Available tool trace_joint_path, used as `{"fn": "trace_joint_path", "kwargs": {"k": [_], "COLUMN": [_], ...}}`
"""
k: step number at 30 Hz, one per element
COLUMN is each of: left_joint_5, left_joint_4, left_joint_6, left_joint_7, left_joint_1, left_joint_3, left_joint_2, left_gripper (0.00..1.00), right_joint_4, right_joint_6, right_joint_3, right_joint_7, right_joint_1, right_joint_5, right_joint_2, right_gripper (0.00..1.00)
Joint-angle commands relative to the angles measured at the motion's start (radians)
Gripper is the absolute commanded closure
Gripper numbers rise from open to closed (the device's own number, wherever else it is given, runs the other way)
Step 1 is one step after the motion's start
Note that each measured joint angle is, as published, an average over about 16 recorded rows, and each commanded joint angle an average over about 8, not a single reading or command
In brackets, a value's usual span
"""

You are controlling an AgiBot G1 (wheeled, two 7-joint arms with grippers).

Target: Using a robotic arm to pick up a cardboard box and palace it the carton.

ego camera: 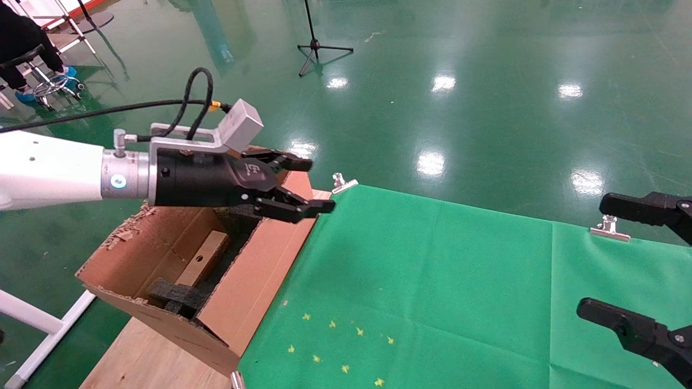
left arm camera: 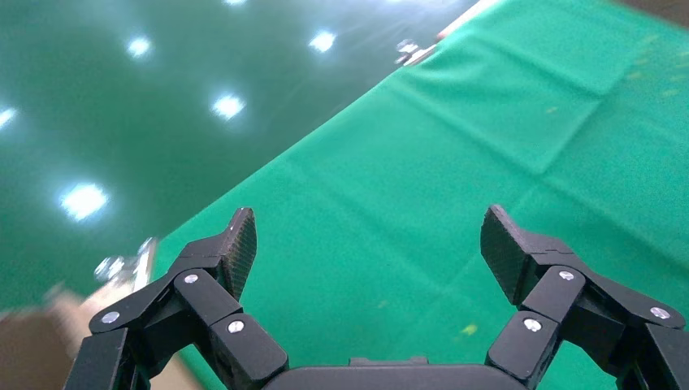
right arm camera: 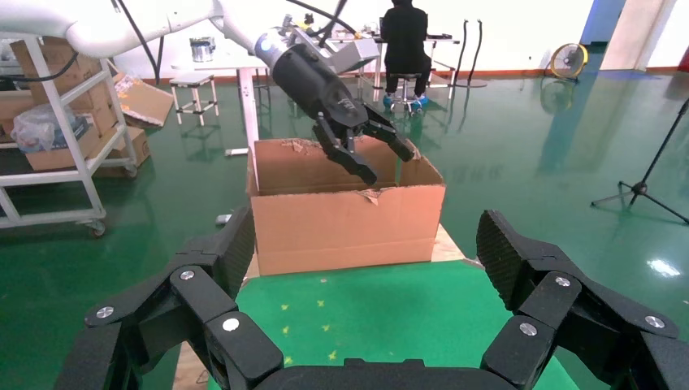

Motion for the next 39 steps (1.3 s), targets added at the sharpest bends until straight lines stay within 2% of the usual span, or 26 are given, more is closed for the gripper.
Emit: {"fn": "trace_joint_path", "kwargs": {"k": [1,26,32,39], "left_joint_5": [-0.034,-0.468,-0.514,-0.500], "left_joint_4": [-0.031,-0.416,-0.455,-0.441], "left_joint_6": [0.009,0.125,0.138,0.134], "left_joint_7": [0.013,0.173,0.187,0.182], "left_joint_1": [0.029,0.389,0.426,0.414], "left_joint_3": [-0.020,-0.274,-0.300,-0.292], "left_joint_2": [-0.003,-0.038,-0.042,-0.042], "left_gripper": [0.00,0.00,0.00,0.00], "right_joint_4": [0.000,0.000,0.000,0.000], "right_joint_6": [0.000,0.000,0.000,0.000], "right_joint_3": [0.000,0.000,0.000,0.000], "right_joint_7": [0.000,0.000,0.000,0.000], "right_joint_1": [0.000,0.000,0.000,0.000], "right_joint_5": [0.000,0.000,0.000,0.000], "right_joint_2": [0.000,0.000,0.000,0.000], "right_gripper": [0.00,0.00,0.00,0.00]}}
